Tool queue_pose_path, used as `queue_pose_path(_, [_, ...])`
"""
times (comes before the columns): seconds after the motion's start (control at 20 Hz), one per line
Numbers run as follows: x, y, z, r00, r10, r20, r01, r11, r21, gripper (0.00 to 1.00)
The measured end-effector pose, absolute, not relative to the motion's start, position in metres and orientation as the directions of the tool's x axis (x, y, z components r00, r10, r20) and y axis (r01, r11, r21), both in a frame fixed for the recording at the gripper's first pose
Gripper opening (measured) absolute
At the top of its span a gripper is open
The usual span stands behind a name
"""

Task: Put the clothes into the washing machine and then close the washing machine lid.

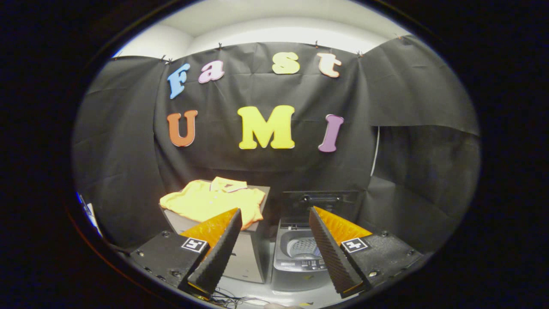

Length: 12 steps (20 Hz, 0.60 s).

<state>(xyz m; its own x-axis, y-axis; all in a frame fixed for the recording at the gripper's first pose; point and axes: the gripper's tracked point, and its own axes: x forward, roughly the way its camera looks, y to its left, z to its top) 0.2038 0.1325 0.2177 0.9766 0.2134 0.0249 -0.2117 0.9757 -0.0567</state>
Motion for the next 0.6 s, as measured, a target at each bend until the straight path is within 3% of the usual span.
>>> queue_pose_path(0.6, [0.313, 0.304, 0.261, 0.939, 0.33, -0.096, -0.335, 0.941, -0.043, 0.99])
